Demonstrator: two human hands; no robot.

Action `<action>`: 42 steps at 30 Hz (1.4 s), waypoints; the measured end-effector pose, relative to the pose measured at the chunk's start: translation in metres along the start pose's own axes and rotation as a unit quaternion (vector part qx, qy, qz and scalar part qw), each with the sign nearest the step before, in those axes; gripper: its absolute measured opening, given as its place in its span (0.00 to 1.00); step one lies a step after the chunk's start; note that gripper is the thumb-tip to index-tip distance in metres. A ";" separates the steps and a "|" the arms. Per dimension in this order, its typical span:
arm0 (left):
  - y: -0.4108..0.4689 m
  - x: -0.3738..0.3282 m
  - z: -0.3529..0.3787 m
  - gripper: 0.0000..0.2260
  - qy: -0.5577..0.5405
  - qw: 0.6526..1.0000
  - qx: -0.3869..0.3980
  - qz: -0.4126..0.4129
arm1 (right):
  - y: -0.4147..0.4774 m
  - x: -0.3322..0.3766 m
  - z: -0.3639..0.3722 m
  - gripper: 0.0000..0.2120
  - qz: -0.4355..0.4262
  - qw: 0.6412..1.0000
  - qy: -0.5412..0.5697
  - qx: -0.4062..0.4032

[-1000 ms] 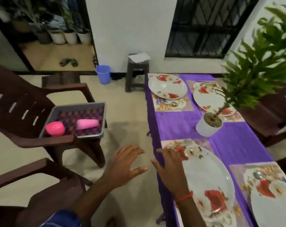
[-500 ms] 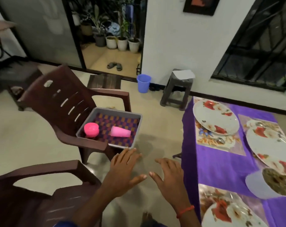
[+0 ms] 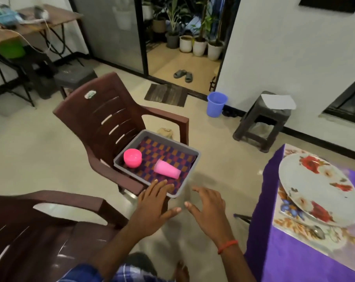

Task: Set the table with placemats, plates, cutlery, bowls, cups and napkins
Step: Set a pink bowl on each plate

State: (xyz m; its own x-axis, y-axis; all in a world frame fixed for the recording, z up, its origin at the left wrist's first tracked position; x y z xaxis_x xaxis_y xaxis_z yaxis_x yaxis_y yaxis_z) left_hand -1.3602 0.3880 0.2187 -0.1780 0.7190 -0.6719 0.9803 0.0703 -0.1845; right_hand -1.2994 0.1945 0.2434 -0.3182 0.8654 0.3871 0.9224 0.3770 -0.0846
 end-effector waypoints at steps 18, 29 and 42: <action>0.121 0.090 -0.051 0.48 -0.098 0.987 -0.035 -0.124 | 0.178 0.052 0.048 0.26 -0.055 0.990 0.044 0.125; 0.186 0.179 -0.086 0.36 -0.122 0.972 -0.086 -0.181 | 0.301 0.110 0.109 0.25 -0.077 0.979 0.012 0.188; 0.268 0.311 -0.052 0.34 -0.313 0.862 -0.201 -0.345 | 0.435 0.131 0.269 0.24 -0.068 0.946 0.037 0.314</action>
State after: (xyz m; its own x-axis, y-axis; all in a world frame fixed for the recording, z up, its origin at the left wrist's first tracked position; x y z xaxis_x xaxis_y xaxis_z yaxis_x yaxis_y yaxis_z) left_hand -1.1481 0.6662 -0.0028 -0.6182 -0.0955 -0.7802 0.5504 0.6561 -0.5164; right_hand -0.9990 0.5603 0.0099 -0.3863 0.7783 0.4950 0.5540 0.6248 -0.5502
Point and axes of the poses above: each hand's wrist, its own y-axis towards the middle knuckle, its own z-axis out of the palm, x = y × z, the point moved 4 cm from there along y, towards the middle knuckle, and after that the axes turned 11 degrees about -y, right-handed, at the moved point
